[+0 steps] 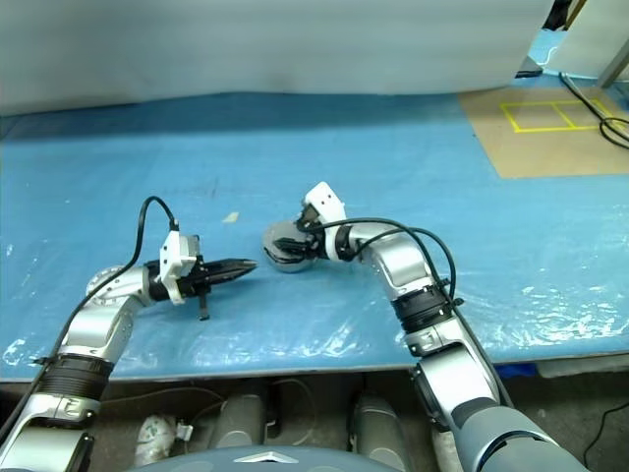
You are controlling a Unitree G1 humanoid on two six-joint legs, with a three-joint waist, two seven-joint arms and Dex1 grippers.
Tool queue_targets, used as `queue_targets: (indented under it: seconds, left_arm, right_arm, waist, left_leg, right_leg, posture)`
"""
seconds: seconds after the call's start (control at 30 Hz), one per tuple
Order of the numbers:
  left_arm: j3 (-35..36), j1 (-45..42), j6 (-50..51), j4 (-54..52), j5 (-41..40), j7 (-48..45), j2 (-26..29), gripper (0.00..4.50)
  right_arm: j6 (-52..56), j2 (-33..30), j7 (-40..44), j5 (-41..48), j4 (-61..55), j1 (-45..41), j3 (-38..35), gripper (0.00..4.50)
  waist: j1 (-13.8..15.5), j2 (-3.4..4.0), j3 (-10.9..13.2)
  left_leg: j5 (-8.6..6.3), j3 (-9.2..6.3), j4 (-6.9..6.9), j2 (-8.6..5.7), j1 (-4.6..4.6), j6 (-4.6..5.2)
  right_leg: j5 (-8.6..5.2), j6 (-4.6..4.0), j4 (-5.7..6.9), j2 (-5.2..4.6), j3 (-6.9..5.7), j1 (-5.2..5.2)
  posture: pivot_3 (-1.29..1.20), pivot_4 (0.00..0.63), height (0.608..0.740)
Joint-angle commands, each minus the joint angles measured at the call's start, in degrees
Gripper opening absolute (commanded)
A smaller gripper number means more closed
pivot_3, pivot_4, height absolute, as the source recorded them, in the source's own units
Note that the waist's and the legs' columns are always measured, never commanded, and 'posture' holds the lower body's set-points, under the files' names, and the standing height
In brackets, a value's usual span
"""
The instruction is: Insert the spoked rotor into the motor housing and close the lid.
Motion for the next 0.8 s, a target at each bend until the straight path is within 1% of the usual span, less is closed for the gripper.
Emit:
queue_targets:
  seconds: [0.03,0.17,0.23,0.3,0.8]
  left_arm:
    - [0.8,-1.2,-0.7,0.3,-0.4,-0.4,0.5,0.05]
    - [1.2,-2.7,-3.2,4.8,1.7,-1.2,2.4,0.05]
    - [1.3,-3.2,-4.2,6.2,1.9,-1.4,2.7,0.05]
    - [1.5,-3.6,-4.4,6.8,1.7,-1.2,2.6,0.05]
    - [1.5,-3.5,-4.6,6.9,1.4,-0.7,1.7,0.05]
  right_arm:
    - [-2.2,-0.1,-0.1,-1.4,0.1,-0.5,0.8,2.97]
    - [-4.4,-0.7,0.0,-3.5,1.1,0.2,2.2,2.97]
    - [-5.2,-0.9,-0.3,-4.4,1.7,0.4,2.6,2.97]
    - [-5.6,-0.6,-0.7,-4.8,2.4,0.4,2.5,2.97]
    - [-5.3,2.2,-2.6,-5.3,3.4,1.4,2.8,2.97]
  waist:
    - [0.0,0.00,0.0]
    - [0.0,0.00,0.0]
    - [0.0,0.00,0.0]
    - [0.1,0.00,0.0]
    - [-0.4,0.00,0.0]
  left_leg:
    - [0.00,0.00,0.08,0.01,0.00,0.00]
    - [0.00,-0.02,0.36,0.06,0.04,0.00]
    - [0.00,-0.02,0.40,0.06,0.08,0.00]
    - [0.00,-0.02,0.45,0.04,0.10,0.00]
    - [0.00,-0.02,0.47,0.07,0.16,0.00]
  right_leg:
    - [-0.01,-0.01,0.08,0.00,0.00,-0.01]
    - [-0.03,-0.04,0.44,0.00,0.03,-0.04]
    - [-0.16,-0.25,0.48,0.00,0.07,-0.03]
    - [-0.16,-0.26,0.49,-0.04,0.09,0.01]
    - [-0.18,-0.30,0.54,-0.03,0.11,0.02]
  posture:
    - [0.00,0.150,0.740]
    - [0.00,0.150,0.740]
    - [0.00,0.150,0.740]
    - [0.00,0.150,0.740]
    - [0.00,0.150,0.740]
